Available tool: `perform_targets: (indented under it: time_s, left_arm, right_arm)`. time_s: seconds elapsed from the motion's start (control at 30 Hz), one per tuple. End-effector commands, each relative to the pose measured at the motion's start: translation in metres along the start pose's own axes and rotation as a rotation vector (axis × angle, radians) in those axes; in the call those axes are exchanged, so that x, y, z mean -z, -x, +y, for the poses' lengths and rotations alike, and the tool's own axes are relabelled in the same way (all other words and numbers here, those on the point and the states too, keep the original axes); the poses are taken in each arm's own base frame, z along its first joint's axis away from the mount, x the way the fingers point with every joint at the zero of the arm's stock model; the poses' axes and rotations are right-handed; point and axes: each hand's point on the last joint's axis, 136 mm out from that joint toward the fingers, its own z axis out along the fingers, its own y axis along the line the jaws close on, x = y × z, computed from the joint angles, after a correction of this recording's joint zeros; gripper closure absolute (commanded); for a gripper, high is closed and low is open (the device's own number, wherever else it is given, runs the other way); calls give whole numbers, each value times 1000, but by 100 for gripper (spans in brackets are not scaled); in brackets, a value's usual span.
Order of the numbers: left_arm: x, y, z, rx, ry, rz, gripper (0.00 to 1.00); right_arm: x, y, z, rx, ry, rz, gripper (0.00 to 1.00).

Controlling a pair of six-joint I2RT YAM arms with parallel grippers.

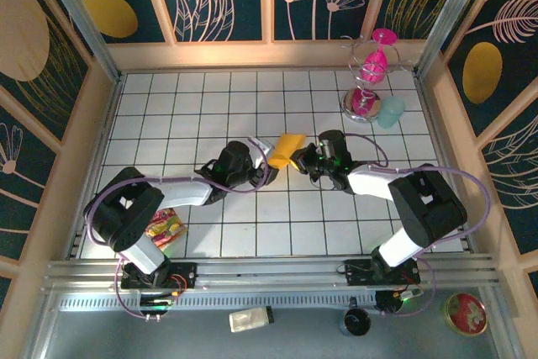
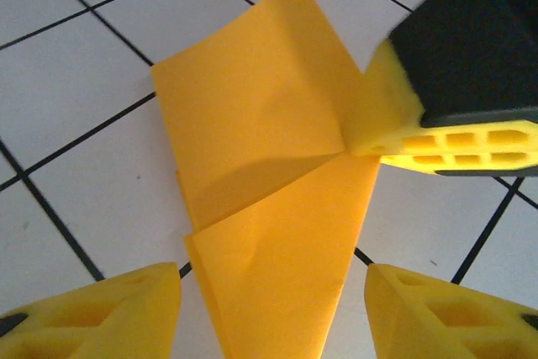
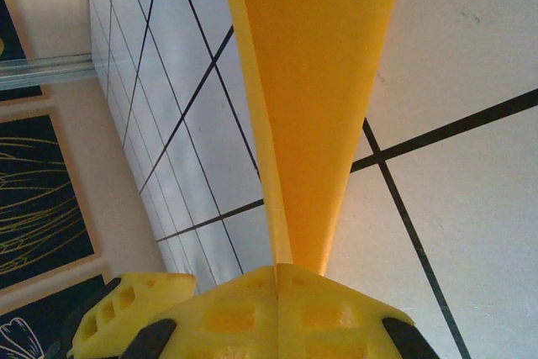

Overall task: Fold a paper plane with a square sheet of paper (pick it up from the middle)
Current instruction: Fold the wing for the fifth time at the center of the table.

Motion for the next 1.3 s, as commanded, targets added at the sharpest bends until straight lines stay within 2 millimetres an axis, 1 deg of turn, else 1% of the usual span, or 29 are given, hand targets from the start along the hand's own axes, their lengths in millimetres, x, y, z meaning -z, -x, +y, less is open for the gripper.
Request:
perform_targets:
  time_s: [0.0,0.13,0.2,0.23,0.43,0.5,0.67,0.8,0.9,1.0,1.07,1.17,1.23,1.27]
  left_arm:
    - [-6,3,-7,-126,2,-38,41]
    - [-13,-1,-12,-173,-3,-27,42]
    - [-15,0,-14,-190,-3,-26,43]
    - [-21,-9,-15,-199,-7,-1,43]
    - [-30,-21,-14,-244,10,18,46]
    - [-33,-24,-11,-250,23,19,49]
    - [-33,-19,-11,-249,33,-21,57]
    - [-33,-18,-10,-246,36,-31,64]
    - [-33,-19,-11,-245,32,-31,69]
    - [-33,-22,-10,-244,31,-23,76]
    - [-34,-24,-11,-242,26,-19,81]
    - [-34,-27,-13,-227,14,-15,87]
    - [-34,-27,-15,-208,1,-21,91]
    - [-34,-27,-17,-196,-8,-22,93]
  right_arm:
    - [-1,4,14,3,42,-1,98]
    - [-2,3,14,-5,44,8,98]
    - [-3,2,13,-9,47,14,98]
    - [-3,2,13,-12,49,16,98]
    - [-3,1,12,-30,59,26,98]
    - [-3,0,10,-36,59,29,98]
    - [-4,-3,5,-44,47,46,98]
    - [-5,-3,2,-44,39,46,97]
    - [-5,-3,0,-45,33,46,96]
    - [-4,-3,0,-41,31,46,95]
    - [-4,-2,0,-39,30,44,88]
    - [-1,0,1,-25,25,29,71]
    - [5,7,0,-7,9,-2,59]
    - [8,10,0,1,5,-20,55]
